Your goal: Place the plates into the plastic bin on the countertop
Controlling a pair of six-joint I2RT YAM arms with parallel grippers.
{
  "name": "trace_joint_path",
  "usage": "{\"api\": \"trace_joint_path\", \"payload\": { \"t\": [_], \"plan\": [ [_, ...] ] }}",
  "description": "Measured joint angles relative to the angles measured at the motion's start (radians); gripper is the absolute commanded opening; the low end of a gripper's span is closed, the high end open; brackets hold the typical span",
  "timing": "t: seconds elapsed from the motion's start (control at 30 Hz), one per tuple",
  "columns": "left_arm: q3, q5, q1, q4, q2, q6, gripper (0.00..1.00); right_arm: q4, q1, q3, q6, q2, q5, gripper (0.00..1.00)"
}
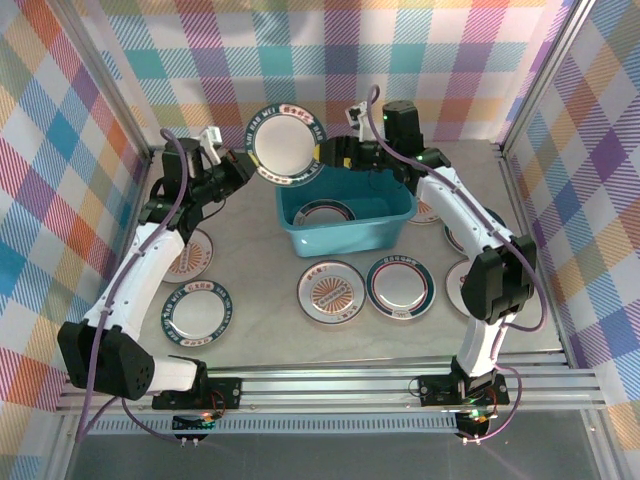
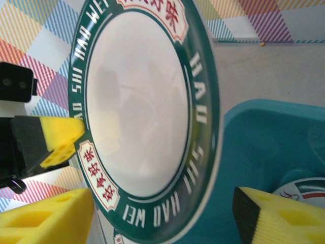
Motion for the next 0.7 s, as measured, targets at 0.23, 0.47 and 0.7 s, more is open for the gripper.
{"api": "trace_joint_path", "payload": {
  "t": [0.23,0.47,0.7],
  "plan": [
    [-0.007,0.01,-0.008,0.014,0.006,-0.004,0.0,0.063,0.0,-0.04,0.064,0.013,0.0,0.47],
    [-0.026,0.01,-0.008,0.018,0.006,-0.005,0.0,0.097,0.0,-0.086,0.105,0.013,0.009,0.22],
    [-0.027,0.006,-0.008,0.011,0.01,0.001,0.0,0.113,0.0,-0.096,0.135,0.011,0.012,0.06]
  ]
}}
